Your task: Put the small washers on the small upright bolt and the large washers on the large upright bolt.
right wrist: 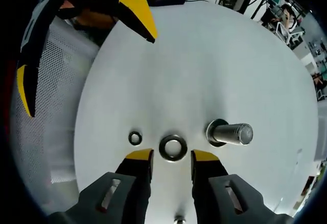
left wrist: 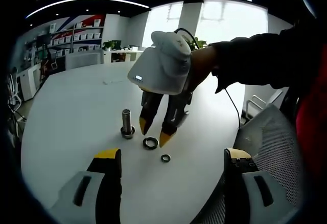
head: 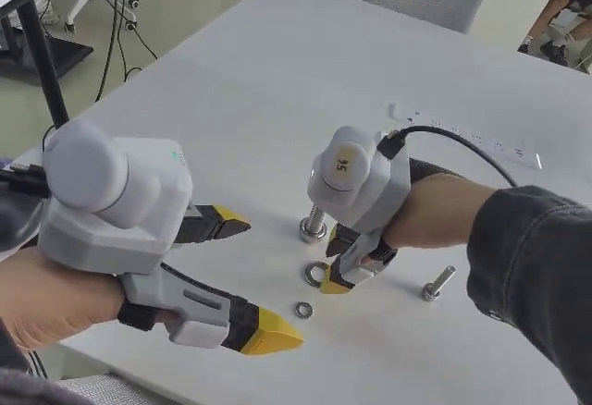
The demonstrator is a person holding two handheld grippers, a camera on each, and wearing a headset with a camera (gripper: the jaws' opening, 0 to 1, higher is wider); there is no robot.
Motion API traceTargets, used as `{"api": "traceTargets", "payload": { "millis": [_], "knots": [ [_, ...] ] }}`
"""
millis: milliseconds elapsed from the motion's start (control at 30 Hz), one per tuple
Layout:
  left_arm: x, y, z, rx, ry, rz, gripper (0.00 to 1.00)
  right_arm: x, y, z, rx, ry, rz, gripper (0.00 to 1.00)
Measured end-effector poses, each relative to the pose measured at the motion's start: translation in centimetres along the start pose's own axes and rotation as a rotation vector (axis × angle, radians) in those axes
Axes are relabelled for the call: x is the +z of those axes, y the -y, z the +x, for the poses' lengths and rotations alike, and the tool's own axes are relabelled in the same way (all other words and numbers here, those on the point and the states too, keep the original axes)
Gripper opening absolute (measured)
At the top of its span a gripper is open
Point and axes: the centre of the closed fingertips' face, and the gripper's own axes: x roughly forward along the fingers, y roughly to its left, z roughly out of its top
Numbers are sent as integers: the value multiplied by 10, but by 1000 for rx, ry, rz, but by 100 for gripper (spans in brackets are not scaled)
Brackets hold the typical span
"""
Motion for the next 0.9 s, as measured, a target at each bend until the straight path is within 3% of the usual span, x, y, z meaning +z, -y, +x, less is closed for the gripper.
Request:
{"api": "traceTargets", "payload": {
  "millis": [900],
  "knots": [
    [1,-1,-3,0,5,-5,82,2,2,6,7,2,17,25]
  ]
}}
